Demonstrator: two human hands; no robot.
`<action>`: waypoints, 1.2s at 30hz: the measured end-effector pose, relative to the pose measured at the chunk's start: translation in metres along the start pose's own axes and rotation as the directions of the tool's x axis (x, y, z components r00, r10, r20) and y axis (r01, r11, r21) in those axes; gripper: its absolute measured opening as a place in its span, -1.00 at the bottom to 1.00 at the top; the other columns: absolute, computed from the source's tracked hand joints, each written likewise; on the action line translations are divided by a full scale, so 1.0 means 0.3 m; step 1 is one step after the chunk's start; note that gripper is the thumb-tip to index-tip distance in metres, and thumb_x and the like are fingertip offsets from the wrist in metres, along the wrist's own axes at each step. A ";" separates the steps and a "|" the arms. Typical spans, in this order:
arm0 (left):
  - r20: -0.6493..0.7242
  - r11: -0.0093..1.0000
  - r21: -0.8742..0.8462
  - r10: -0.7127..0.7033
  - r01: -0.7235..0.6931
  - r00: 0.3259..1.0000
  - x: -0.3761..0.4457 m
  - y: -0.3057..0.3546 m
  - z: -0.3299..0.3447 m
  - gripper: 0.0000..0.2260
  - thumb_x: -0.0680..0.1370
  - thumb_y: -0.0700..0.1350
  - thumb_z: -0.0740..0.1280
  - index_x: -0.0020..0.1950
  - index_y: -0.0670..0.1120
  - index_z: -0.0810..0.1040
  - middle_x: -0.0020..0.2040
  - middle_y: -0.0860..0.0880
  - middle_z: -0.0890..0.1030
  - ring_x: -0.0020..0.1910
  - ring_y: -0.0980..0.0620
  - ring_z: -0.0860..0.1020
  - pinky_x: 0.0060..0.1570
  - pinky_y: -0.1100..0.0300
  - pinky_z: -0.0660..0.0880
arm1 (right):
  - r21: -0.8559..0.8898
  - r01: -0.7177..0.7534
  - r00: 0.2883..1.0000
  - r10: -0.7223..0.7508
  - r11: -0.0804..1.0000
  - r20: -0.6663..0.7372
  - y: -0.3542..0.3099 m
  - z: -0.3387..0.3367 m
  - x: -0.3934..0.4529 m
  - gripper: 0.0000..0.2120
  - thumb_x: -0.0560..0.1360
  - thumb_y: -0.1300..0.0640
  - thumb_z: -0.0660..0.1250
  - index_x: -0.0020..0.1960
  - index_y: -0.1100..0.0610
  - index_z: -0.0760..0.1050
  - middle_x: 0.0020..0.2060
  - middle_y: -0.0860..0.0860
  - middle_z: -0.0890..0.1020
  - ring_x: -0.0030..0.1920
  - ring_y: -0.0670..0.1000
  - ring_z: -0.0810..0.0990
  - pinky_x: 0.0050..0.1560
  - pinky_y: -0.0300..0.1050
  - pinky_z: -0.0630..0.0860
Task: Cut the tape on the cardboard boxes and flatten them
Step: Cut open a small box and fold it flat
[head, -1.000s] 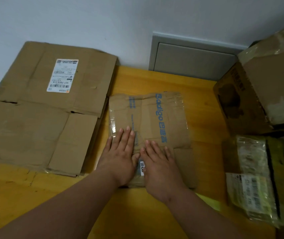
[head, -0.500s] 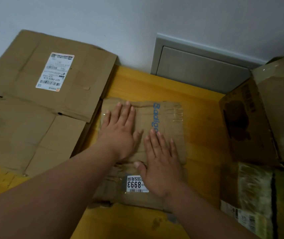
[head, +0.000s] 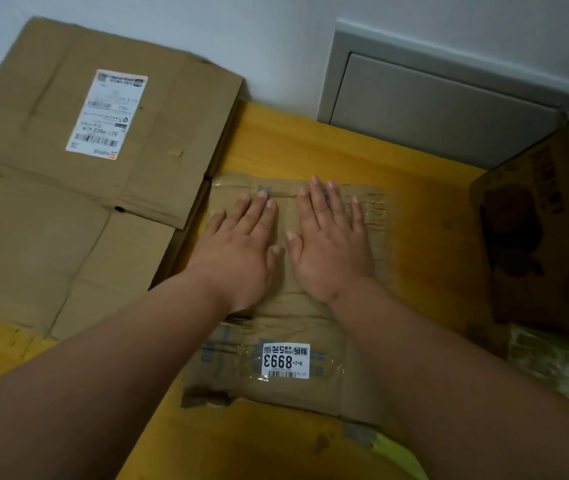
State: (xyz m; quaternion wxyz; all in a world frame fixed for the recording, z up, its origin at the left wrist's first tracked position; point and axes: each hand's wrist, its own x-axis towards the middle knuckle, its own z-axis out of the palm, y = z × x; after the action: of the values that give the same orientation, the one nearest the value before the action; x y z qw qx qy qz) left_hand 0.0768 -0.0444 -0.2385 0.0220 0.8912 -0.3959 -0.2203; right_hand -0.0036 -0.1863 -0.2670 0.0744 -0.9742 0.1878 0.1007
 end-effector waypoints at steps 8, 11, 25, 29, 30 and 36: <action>-0.033 1.000 0.030 -0.001 0.002 0.999 -0.201 0.024 0.153 -0.41 0.55 0.26 -0.39 0.47 0.05 -0.52 0.47 0.04 -0.56 0.47 0.02 -0.53 0.44 0.02 -0.48 | 0.059 -0.095 0.995 0.094 0.994 0.017 -0.044 -0.029 -0.066 -0.38 0.63 -0.13 -0.13 0.59 0.04 -0.27 0.56 -0.04 -0.32 0.55 0.01 -0.36 0.44 0.18 -0.47; -0.046 0.998 0.055 0.015 -0.013 0.999 -0.188 0.017 0.161 -0.42 0.53 0.25 -0.43 0.45 0.06 -0.55 0.43 0.05 -0.61 0.44 0.03 -0.56 0.38 0.05 -0.55 | 0.089 -0.094 0.995 0.096 0.992 -0.021 -0.097 0.023 -0.261 -0.40 0.60 -0.15 -0.25 0.59 0.00 -0.22 0.54 -0.06 -0.33 0.54 -0.01 -0.37 0.45 0.19 -0.45; -0.024 0.994 0.082 0.072 -0.070 0.997 -0.381 0.036 0.238 -0.38 0.53 0.30 -0.38 0.45 0.04 -0.55 0.48 0.05 -0.55 0.46 0.03 -0.54 0.40 0.02 -0.53 | 0.024 -0.130 0.989 0.128 0.991 0.069 -0.129 0.090 -0.414 -0.40 0.56 -0.23 -0.34 0.53 -0.05 -0.38 0.48 -0.09 -0.46 0.51 -0.02 -0.46 0.40 0.23 -0.51; 0.035 0.994 0.097 0.054 -0.057 0.998 -0.384 0.037 0.224 -0.39 0.56 0.30 -0.34 0.45 0.05 -0.55 0.47 0.06 -0.57 0.43 0.03 -0.57 0.41 0.03 -0.52 | 0.074 -0.128 0.985 0.118 0.989 0.128 -0.131 0.096 -0.462 -0.43 0.63 -0.21 -0.25 0.52 -0.09 -0.41 0.47 -0.11 -0.49 0.43 -0.06 -0.56 0.45 0.23 -0.43; 0.049 0.993 0.102 0.047 -0.052 0.998 -0.383 0.038 0.214 -0.39 0.58 0.29 -0.29 0.48 0.04 -0.51 0.49 0.06 -0.54 0.45 0.03 -0.56 0.43 0.02 -0.48 | 0.087 -0.128 0.984 0.115 0.988 0.135 -0.130 0.085 -0.454 -0.43 0.64 -0.20 -0.22 0.54 -0.09 -0.38 0.48 -0.10 -0.47 0.43 -0.05 -0.56 0.46 0.23 -0.42; 0.093 0.993 0.113 0.014 -0.025 0.996 -0.381 0.056 0.190 -0.35 0.60 0.30 -0.17 0.52 0.04 -0.43 0.51 0.07 -0.47 0.50 0.00 -0.46 0.45 -0.01 -0.39 | 0.044 -0.063 0.992 0.058 0.997 0.116 -0.128 0.085 -0.544 -0.44 0.64 -0.20 -0.19 0.57 -0.13 -0.29 0.48 -0.09 -0.44 0.47 -0.01 -0.50 0.43 0.20 -0.45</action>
State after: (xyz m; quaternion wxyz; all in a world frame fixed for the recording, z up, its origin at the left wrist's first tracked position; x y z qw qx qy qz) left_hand -0.0258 0.0336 -0.2435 -0.0452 0.8759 -0.4173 -0.2379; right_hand -0.1418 -0.0892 -0.2511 0.1050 -0.9586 0.2150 0.1543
